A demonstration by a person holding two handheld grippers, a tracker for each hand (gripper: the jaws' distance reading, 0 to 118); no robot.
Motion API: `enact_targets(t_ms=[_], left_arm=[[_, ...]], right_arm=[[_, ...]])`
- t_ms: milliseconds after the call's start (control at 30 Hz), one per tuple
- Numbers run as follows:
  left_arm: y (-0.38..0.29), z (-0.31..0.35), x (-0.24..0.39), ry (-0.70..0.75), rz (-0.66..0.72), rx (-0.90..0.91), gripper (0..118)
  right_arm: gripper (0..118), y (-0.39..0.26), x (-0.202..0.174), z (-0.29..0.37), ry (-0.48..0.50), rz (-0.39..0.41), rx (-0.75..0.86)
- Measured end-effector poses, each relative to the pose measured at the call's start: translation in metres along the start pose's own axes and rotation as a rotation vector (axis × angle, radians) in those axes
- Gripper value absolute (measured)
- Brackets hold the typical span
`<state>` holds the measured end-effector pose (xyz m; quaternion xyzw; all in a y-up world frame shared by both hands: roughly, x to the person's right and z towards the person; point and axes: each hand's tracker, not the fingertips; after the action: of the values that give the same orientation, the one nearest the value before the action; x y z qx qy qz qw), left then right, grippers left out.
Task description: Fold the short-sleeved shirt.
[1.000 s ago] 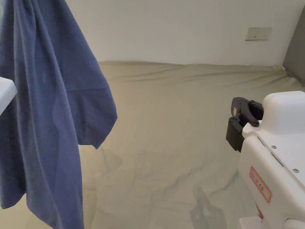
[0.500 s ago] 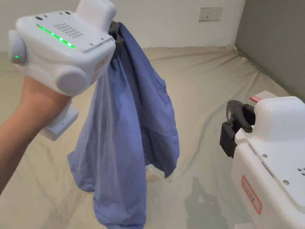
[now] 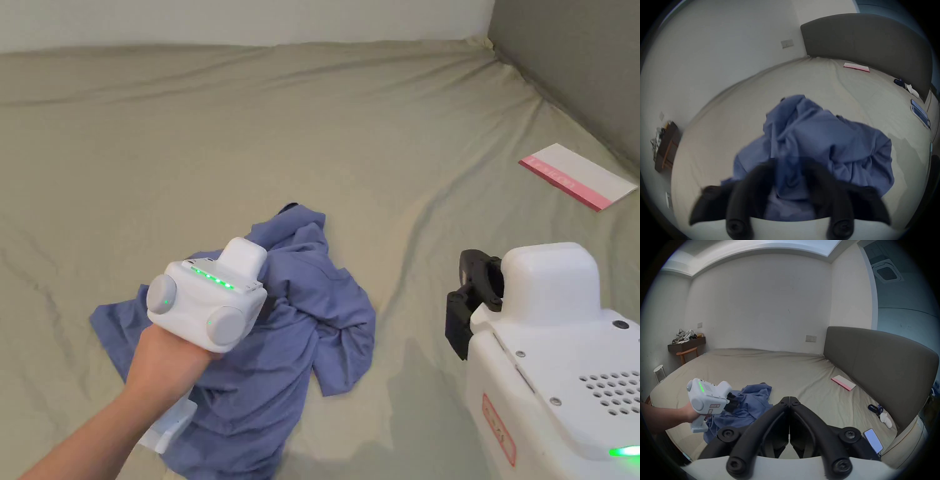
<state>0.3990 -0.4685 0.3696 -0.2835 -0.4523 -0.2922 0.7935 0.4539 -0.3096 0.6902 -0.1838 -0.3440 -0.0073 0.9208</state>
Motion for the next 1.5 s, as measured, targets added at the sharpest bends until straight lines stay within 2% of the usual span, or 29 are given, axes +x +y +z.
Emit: enact_targets(t_ms=[33,67,100,300,467,533,567,600,633,667,700,833,933,1100,1500], left_arm=[[-0.007,0.000,-0.001,-0.026,0.026,-0.014,83],[-0.011,0.002,-0.002,-0.043,0.044,-0.025,108],[-0.016,0.009,-0.003,-0.042,0.059,-0.006,118],[-0.014,0.099,-0.036,-0.044,0.228,0.174,116],[0.000,0.211,-0.070,0.089,0.274,0.423,106],[0.004,0.256,-0.078,0.153,0.283,0.490,96],[0.006,0.275,-0.080,0.183,0.288,0.500,88],[0.005,0.291,-0.080,0.216,0.296,0.506,74],[0.002,0.308,-0.079,0.249,0.300,0.532,53],[-0.001,0.321,-0.077,0.270,0.303,0.559,53],[-0.004,0.334,-0.073,0.295,0.294,0.582,48],[-0.020,0.367,-0.059,0.388,0.268,0.641,0],[-0.030,0.381,-0.050,0.381,0.273,0.647,0],[-0.041,0.384,-0.035,0.468,0.233,0.695,0],[-0.043,0.360,-0.055,0.455,0.269,0.678,0]], right_arm=[[1,-0.002,-0.002,-0.003,0.005,0.001,-0.011],[1,-0.003,-0.003,-0.005,0.009,0.002,-0.019],[1,-0.003,-0.005,-0.006,0.012,0.004,-0.025],[1,0.012,-0.013,0.005,0.024,0.033,-0.005],[1,0.044,-0.022,0.023,0.047,0.038,0.086],[1,0.058,-0.029,0.032,0.060,0.051,0.130],[1,0.066,-0.033,0.036,0.066,0.055,0.150],[1,0.071,-0.037,0.040,0.074,0.056,0.166],[1,0.077,-0.042,0.044,0.086,0.056,0.182],[1,0.082,-0.046,0.048,0.098,0.058,0.193],[1,0.086,-0.051,0.053,0.114,0.064,0.210],[1,0.095,-0.076,0.068,0.137,0.118,0.267],[1,0.093,-0.092,0.075,0.167,0.129,0.289],[1,0.086,-0.110,0.076,0.185,0.156,0.286],[1,0.084,-0.118,0.072,0.201,0.170,0.273]])
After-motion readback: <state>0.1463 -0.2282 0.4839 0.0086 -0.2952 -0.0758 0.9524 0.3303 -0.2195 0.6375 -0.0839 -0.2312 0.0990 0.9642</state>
